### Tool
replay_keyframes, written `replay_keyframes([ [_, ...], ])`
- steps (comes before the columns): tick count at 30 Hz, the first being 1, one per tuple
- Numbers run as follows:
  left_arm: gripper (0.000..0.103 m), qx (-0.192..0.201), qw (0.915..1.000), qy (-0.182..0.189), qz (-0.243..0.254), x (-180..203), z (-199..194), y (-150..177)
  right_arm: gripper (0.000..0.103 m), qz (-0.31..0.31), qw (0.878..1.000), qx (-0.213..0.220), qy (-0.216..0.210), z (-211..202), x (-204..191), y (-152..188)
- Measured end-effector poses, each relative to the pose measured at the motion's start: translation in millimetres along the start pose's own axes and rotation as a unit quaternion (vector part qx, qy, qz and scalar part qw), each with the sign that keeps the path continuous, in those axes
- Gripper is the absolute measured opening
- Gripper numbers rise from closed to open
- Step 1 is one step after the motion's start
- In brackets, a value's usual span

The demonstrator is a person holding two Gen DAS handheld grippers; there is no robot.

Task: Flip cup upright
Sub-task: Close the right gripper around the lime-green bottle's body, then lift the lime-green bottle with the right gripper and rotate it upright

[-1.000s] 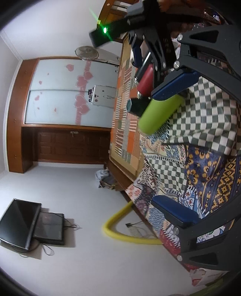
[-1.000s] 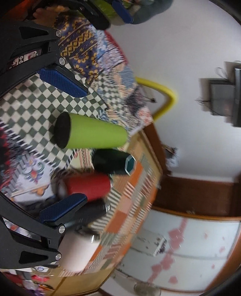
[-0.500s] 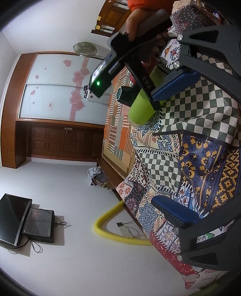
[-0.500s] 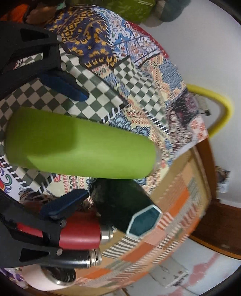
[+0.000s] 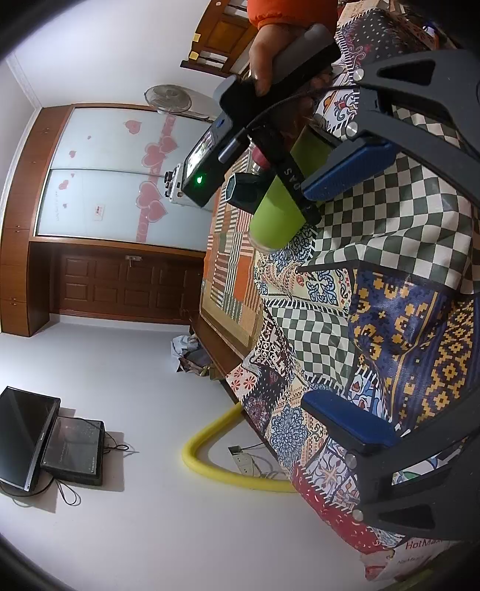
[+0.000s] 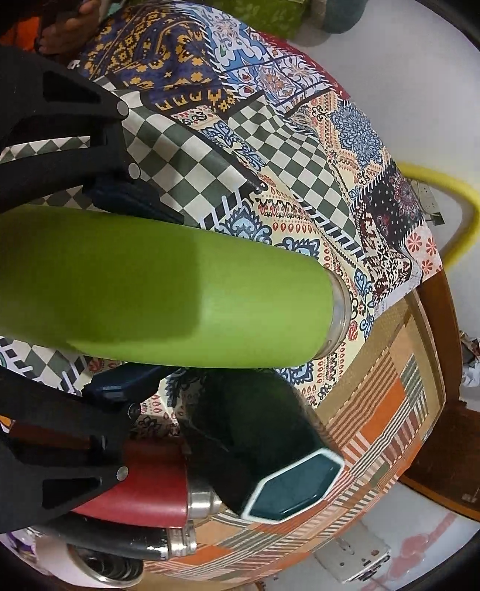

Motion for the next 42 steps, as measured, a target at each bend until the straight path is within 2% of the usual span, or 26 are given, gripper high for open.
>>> replay_keyframes([
  [8,0.103,0.004,1.0,0.009,-0.001,6.2,-8.2,-4.0,0.064,-0.001,1.0,0.004,-0.003,-17.3,-4.3,24.4],
  [18,0.103,0.003,0.9996,0.027,0.01,28.3,-19.6,-5.7,0.064,0.009,1.0,0.025,-0.004,-49.2,-0.5,74.3],
  [29,0.103,-0.025,0.9982,0.047,0.029,66.7,-11.6,6.3,0.064,0.024,0.999,0.027,-0.012,-46.9,7.7,134.4],
  [37,0.103,-0.045,0.9967,0.052,0.045,86.0,-3.3,16.1,0.064,0.031,0.999,0.031,-0.018,-42.2,18.8,144.0],
  [42,0.103,-0.052,0.996,0.052,0.051,92.5,0.5,18.2,0.065,0.029,0.999,0.016,-0.02,-38.0,19.9,145.1],
])
Point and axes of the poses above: each gripper's, at about its wrist camera, not at the fingertips, and z roughly the way its jaws point, x to its right, y to its underside, the point moved 7 cm from there along z, roughly the way its jaws point, and after that the axes turned 3 degrees about -y, right-handed, at the moved point
